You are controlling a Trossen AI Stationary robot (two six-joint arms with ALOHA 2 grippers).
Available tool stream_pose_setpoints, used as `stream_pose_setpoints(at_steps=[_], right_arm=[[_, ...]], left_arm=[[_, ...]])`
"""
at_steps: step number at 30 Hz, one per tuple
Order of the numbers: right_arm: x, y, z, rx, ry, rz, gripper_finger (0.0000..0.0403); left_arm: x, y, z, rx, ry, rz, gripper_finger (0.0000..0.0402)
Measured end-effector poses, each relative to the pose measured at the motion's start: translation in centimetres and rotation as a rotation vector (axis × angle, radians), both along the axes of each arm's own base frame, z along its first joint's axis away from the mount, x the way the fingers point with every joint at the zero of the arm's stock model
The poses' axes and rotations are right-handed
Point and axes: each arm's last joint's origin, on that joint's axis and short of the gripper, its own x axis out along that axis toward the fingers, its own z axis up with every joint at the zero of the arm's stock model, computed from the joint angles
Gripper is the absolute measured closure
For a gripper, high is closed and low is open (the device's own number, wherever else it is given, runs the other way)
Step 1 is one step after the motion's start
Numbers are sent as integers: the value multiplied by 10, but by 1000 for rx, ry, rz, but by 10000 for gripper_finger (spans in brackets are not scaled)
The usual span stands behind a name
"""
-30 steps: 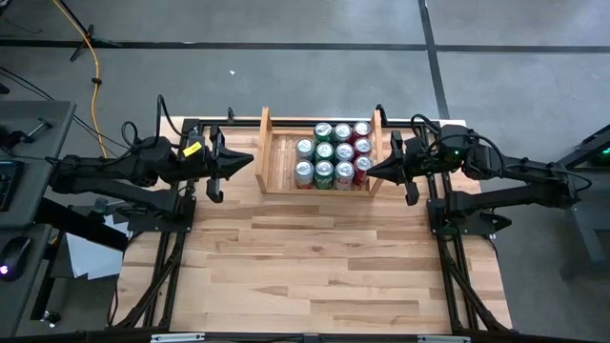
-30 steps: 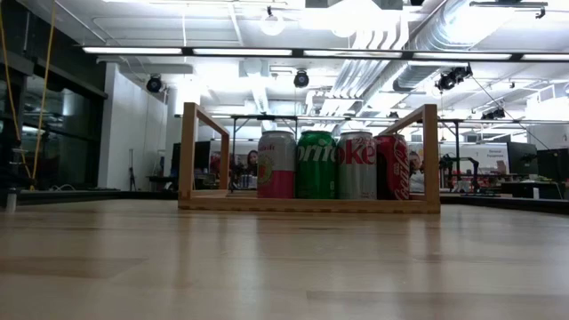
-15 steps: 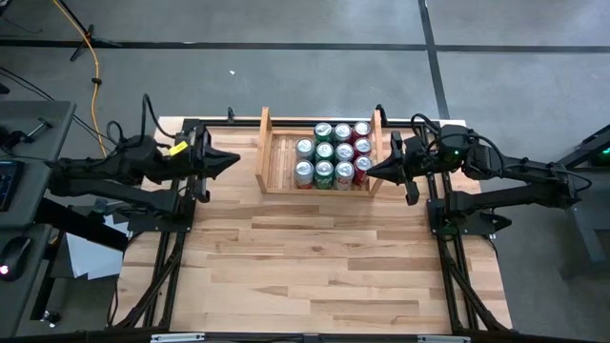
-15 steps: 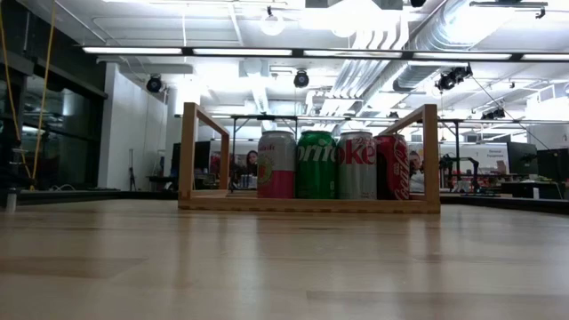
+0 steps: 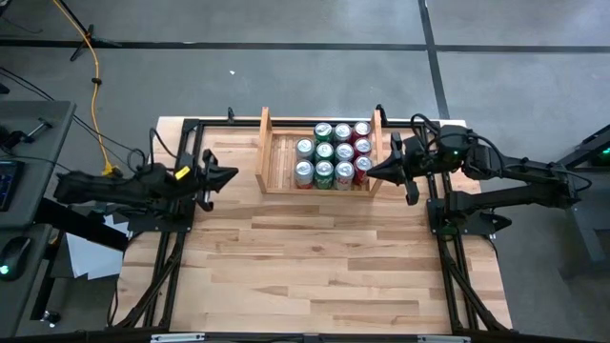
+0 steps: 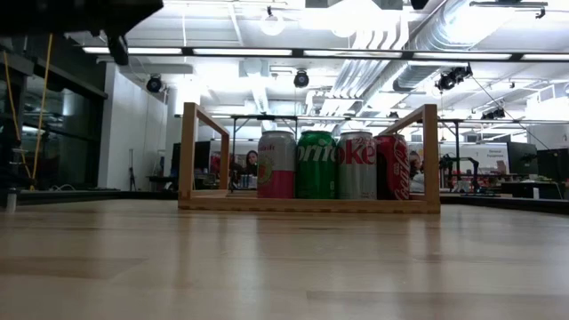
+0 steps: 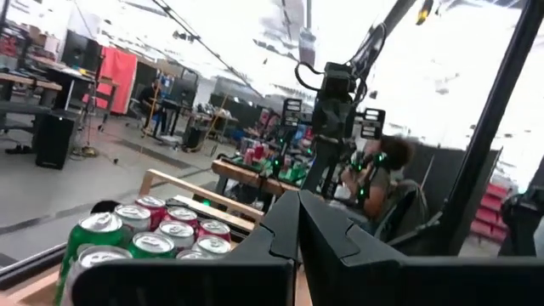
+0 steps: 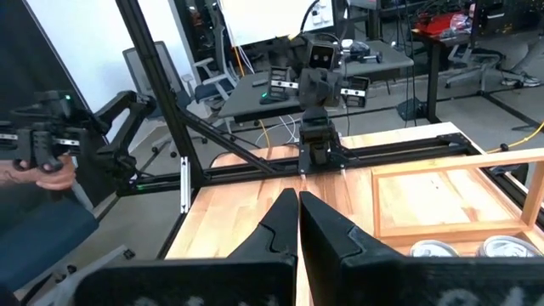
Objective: Place canned beverage on shelf
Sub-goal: Return to Home Position
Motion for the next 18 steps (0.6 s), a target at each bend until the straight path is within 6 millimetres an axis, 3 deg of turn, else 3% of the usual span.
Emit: stream_pose_setpoints(at_steps=[10,18], right_arm=[[0,-1,-3,23,34,-50,403],[0,-1,-3,23,35,-49,403]], left_arm=[[-16,2,-32,-34,-60,35,401],[-18,3,-54,-115,-30,33,401]])
